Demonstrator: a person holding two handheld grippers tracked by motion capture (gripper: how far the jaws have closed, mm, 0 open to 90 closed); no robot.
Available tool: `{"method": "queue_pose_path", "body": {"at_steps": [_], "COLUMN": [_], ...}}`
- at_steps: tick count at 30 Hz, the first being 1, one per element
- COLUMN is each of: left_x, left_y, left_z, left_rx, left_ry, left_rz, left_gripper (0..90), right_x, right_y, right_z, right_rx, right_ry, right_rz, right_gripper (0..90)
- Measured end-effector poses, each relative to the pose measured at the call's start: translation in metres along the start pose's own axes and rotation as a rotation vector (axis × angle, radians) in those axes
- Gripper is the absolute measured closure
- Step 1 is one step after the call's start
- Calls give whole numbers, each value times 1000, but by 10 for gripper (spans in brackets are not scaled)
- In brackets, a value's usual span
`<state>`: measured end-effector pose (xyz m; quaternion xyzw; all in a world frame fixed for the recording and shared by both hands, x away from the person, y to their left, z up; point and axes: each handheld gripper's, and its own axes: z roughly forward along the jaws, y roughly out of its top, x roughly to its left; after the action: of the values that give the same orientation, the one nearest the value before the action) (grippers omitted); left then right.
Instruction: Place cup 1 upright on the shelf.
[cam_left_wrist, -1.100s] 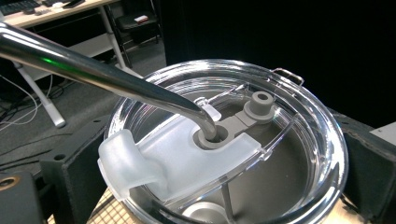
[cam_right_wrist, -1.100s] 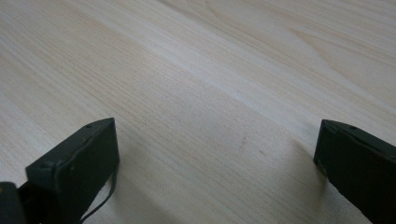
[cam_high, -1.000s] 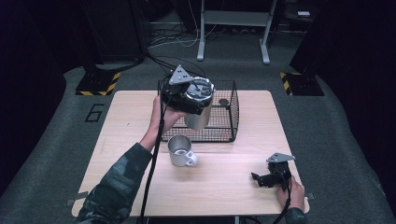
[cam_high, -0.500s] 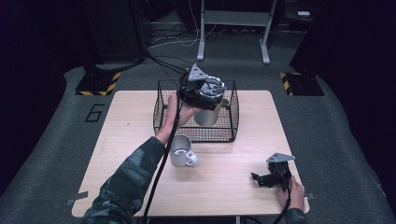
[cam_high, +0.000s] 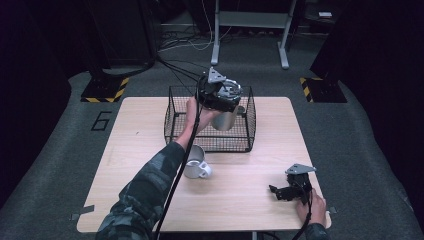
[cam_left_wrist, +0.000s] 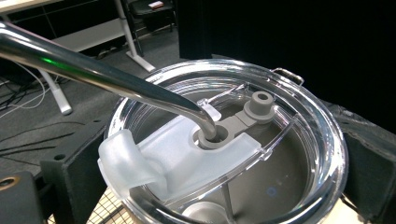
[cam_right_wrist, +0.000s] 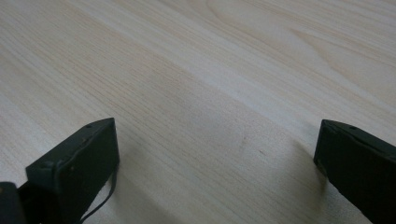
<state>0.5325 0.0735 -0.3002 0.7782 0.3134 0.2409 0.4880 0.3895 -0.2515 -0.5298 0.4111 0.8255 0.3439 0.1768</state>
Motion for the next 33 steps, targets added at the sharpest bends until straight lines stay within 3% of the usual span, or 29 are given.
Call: {"method": "queue_pose_path", "body": {"at_steps": [6, 13, 21, 33], "left_x": [5, 11, 10, 15], "left_y": [-5, -11, -16, -24], "left_z": [12, 29, 53, 73], "left_rx": [10, 32, 79, 105], "left_ry": [19, 10, 24, 30], "left_rz": [-33, -78, -76, -155], "left_gripper": [39, 39, 38, 38], "right_x": [1, 1, 1, 0], "right_y": [0, 0, 0, 0], "right_z": [1, 1, 0, 0], "right_rx": [-6, -5, -3, 0], "right_ry": [-5, -5, -2, 1], "right_rz": [16, 15, 7, 0], "right_gripper": [0, 0, 0, 0]}}
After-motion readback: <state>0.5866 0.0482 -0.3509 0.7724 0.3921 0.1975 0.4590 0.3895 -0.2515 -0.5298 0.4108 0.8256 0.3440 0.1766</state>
